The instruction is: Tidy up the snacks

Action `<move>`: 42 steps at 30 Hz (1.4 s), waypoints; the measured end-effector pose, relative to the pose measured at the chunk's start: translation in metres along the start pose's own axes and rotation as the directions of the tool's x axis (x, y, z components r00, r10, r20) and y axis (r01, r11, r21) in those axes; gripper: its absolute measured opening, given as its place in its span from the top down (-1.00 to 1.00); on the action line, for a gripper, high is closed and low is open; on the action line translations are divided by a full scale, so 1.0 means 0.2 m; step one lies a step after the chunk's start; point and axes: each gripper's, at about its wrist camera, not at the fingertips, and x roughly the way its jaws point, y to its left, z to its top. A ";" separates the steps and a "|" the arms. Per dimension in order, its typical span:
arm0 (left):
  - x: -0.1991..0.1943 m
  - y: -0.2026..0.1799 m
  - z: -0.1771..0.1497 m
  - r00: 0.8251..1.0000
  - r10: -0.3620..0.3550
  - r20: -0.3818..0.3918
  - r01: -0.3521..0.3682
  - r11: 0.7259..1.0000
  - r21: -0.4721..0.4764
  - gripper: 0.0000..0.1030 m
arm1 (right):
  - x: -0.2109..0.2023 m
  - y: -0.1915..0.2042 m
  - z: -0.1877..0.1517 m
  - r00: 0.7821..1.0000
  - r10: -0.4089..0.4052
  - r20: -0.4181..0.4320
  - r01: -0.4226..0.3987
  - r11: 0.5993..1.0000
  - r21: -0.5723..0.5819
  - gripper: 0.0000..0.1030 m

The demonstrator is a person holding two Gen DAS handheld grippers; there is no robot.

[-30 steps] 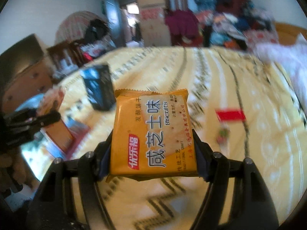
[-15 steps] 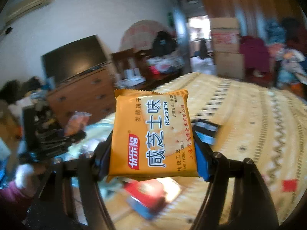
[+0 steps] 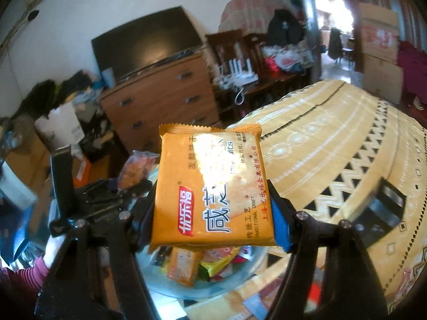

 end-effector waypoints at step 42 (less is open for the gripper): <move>0.09 0.06 -0.04 0.998 0.040 -0.039 -0.041 0.998 -0.050 -0.41 | 0.27 0.21 0.03 0.995 0.017 -0.096 -0.022 0.998 -0.053 -0.53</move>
